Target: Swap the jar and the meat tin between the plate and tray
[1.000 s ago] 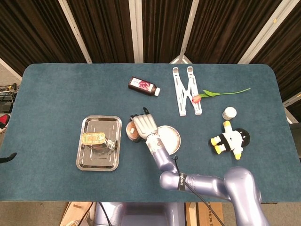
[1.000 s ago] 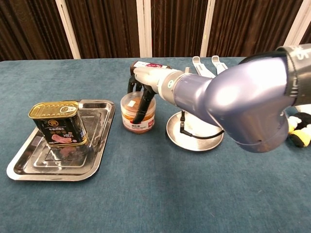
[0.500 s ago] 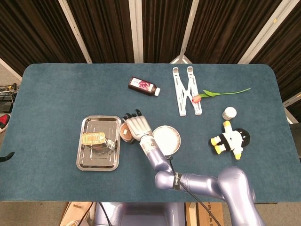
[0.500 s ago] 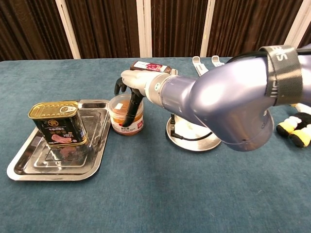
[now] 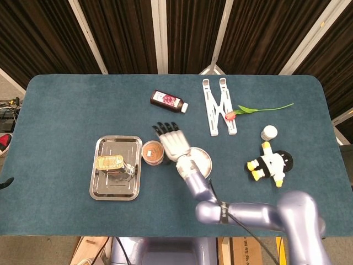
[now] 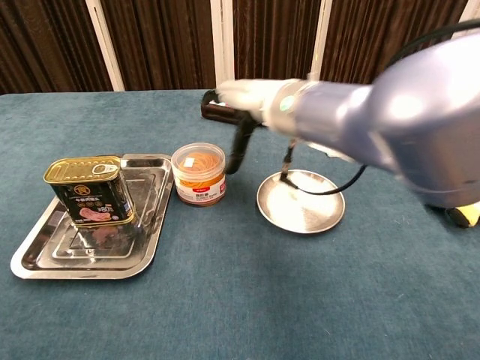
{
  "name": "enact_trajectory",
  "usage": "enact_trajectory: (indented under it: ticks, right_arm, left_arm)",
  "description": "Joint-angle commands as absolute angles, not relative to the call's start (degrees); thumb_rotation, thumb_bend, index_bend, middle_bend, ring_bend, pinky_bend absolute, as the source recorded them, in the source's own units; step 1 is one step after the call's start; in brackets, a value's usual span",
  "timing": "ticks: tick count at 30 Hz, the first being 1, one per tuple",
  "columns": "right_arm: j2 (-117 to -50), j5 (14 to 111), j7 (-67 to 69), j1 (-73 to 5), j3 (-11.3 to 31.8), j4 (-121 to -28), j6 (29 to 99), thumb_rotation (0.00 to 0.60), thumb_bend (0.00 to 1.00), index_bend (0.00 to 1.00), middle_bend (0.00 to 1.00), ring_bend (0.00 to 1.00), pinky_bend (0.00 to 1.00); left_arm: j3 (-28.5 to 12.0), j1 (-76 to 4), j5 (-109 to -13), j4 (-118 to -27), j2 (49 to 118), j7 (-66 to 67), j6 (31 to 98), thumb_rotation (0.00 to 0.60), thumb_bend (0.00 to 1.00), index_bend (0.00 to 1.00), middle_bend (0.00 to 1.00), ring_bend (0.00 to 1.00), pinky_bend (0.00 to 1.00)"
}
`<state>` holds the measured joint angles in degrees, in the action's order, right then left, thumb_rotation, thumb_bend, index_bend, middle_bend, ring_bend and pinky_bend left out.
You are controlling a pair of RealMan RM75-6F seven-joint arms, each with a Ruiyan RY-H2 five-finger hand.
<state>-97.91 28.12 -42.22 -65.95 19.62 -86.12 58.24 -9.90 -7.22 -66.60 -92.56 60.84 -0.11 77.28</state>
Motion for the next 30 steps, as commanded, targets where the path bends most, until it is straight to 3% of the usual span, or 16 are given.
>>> enact_trajectory:
  ticks: [1, 6, 9, 12, 19, 30]
  right_arm:
    - [-85.21, 35.18, -42.91, -55.75, 11.72, -101.5, 70.37, 0.6, 0.0, 0.0, 0.0, 0.0, 0.0]
    - [-74.36, 50.21, -32.32, -41.86, -0.32, -111.17, 78.71, 0.6, 0.0, 0.0, 0.0, 0.0, 0.0]
    - [-70.99, 59.36, -25.89, -34.57, -7.2, -110.14, 82.69, 0.6, 0.0, 0.0, 0.0, 0.0, 0.0]
    - [-70.55, 66.43, -21.48, -29.07, -10.86, -106.25, 86.92, 0.6, 0.0, 0.0, 0.0, 0.0, 0.0]
    - [-71.73, 71.84, -15.27, -21.67, -12.64, -97.47, 91.0, 0.6, 0.0, 0.0, 0.0, 0.0, 0.0]
    - [-71.41, 75.59, -7.91, -16.52, -9.0, -90.82, 91.98, 0.6, 0.0, 0.0, 0.0, 0.0, 0.0]
  left_arm:
    - [-9.3, -7.34, -68.12, -92.75, 60.38, -1.31, 76.72, 0.6, 0.1, 0.17, 0.0, 0.0, 0.11]
    - [-7.94, -7.6, -71.87, -93.24, 59.91, -4.0, 75.85, 0.6, 0.1, 0.17, 0.0, 0.0, 0.11]
    - [-7.02, -7.85, -74.08, -93.48, 59.49, -5.66, 75.11, 0.6, 0.09, 0.17, 0.0, 0.0, 0.11]
    - [-6.78, -7.76, -75.33, -93.15, 59.74, -5.88, 75.99, 0.6, 0.09, 0.16, 0.0, 0.0, 0.11]
    - [-6.42, -8.44, -79.27, -91.38, 61.61, -8.0, 77.46, 0.6, 0.07, 0.16, 0.0, 0.0, 0.11]
    - [-6.4, -14.53, -82.13, -88.71, 68.0, -6.45, 71.52, 0.6, 0.04, 0.15, 0.03, 0.0, 0.11]
